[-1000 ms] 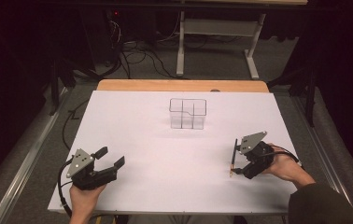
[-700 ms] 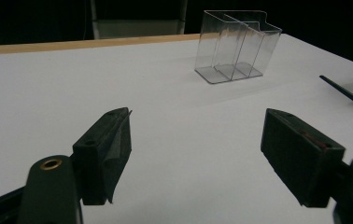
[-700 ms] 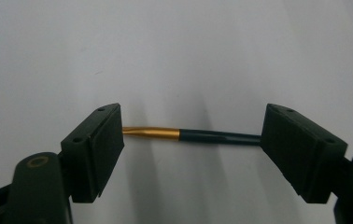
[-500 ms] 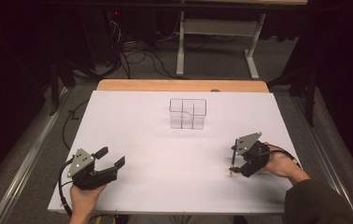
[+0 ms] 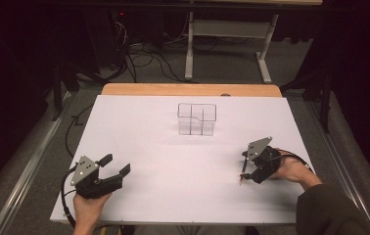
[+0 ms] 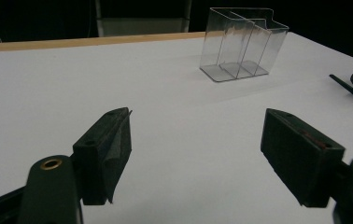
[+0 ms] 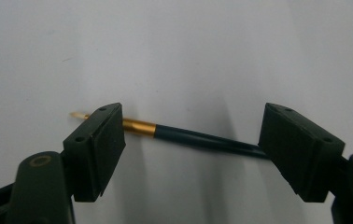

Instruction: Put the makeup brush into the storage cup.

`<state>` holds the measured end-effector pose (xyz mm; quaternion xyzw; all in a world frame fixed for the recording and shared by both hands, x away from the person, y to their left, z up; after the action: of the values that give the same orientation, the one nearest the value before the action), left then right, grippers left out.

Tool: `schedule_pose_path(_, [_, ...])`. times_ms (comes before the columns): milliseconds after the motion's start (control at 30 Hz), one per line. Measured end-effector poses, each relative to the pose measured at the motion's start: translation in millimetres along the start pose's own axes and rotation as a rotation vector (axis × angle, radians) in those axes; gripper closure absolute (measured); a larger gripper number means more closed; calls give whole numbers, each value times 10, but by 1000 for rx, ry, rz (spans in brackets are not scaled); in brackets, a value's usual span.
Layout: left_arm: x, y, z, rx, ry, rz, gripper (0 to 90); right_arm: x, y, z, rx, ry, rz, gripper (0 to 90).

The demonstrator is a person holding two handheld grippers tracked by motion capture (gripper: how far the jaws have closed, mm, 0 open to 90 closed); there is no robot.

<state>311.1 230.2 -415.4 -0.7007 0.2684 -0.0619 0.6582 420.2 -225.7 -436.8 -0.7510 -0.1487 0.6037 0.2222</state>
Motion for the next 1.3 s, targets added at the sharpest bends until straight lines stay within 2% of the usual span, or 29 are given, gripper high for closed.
schedule_pose_path(167, [10, 4, -6, 2, 1, 4, 248, 32, 6, -9, -7, 3, 11, 244])
schedule_pose_path(500, [-2, -1, -8, 3, 1, 1, 248, 33, 11, -17, 27, 2, 24, 259])
schedule_pose_path(533, [-3, -2, -6, 3, 0, -1, 248, 32, 10, -7, 56, 1, 33, 264])
schedule_pose_path(667, [-6, -8, -10, 6, 1, -4, 247, 33, 12, -15, 85, -1, 43, 272])
schedule_pose_path(767, [-10, -11, -14, 6, 5, -5, 248, 33, 21, -35, 162, -12, 70, 292])
schedule_pose_path(800, [-10, -11, -14, 6, 5, -5, 248, 33, 21, -35, 162, -12, 70, 292])
schedule_pose_path(867, [-8, -9, -15, 7, 6, -1, 249, 33, 27, -41, 216, -18, 87, 300])
schedule_pose_path(967, [-8, -10, -19, 9, 7, 0, 250, 32, 25, -44, 214, -16, 89, 312])
schedule_pose_path(1067, [-12, -11, -19, 8, 9, -1, 250, 11, 29, -47, 238, -4, 97, 366])
schedule_pose_path(1300, [-21, -14, -25, 4, 13, -4, 256, -9, 38, -51, 254, 13, 111, 429])
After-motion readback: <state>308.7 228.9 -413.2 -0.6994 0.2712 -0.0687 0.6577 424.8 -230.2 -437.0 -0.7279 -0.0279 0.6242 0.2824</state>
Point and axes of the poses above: each handheld gripper's, and its own axes: x roughly forward along the jaws, y roughly out of its underside, z roughly to its left, the point moved 4 cm from there along x, roughly forward along the jaws, and after that the axes turned 4 degrees about -z, right-handed, at the moved point
